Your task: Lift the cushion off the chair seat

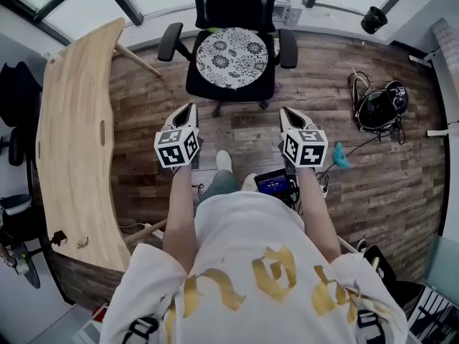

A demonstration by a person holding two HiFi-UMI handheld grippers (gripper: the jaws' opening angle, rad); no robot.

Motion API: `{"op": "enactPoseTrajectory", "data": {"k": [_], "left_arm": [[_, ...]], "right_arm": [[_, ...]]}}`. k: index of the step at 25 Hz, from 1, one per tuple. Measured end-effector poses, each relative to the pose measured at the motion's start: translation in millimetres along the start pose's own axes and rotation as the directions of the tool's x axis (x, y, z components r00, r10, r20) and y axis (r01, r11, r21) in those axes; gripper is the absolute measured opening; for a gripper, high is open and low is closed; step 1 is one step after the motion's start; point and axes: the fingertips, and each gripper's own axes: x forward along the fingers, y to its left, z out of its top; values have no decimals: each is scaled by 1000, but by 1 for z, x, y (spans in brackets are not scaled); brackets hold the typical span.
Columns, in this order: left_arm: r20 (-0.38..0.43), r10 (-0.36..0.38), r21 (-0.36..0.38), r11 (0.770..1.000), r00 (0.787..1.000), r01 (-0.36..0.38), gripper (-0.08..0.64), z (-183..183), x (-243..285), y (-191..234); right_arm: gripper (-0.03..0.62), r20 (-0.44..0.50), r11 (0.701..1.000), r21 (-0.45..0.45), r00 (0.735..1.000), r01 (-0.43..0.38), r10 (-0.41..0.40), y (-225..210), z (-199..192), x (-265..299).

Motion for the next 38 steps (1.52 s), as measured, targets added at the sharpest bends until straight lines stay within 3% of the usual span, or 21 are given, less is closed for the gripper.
{"op": "enactPoseTrajectory", "data": {"k": [8, 16, 24, 30, 38], "left_arm": [[-17, -15, -15, 1000, 1000, 15, 12, 11, 37, 18], [-50, -63, 16, 998, 997, 64, 11, 42, 126, 46], [-96, -74, 32, 996, 993, 78, 11, 78, 226, 91], [-162, -97, 66, 992, 982, 109, 11, 84, 280, 115], [-180, -102, 91, 989, 978, 119, 11, 97, 311, 130]], "right_arm": [[12, -22, 1000, 12, 1000, 10, -9, -12, 11, 37], [12, -90, 999, 19, 995, 51, -49, -43, 34, 119], [12, -106, 997, -24, 991, 76, -78, -68, 86, 217], [12, -131, 985, -149, 986, 88, -108, -69, 104, 269], [12, -147, 993, -47, 983, 104, -110, -80, 105, 287]]}}
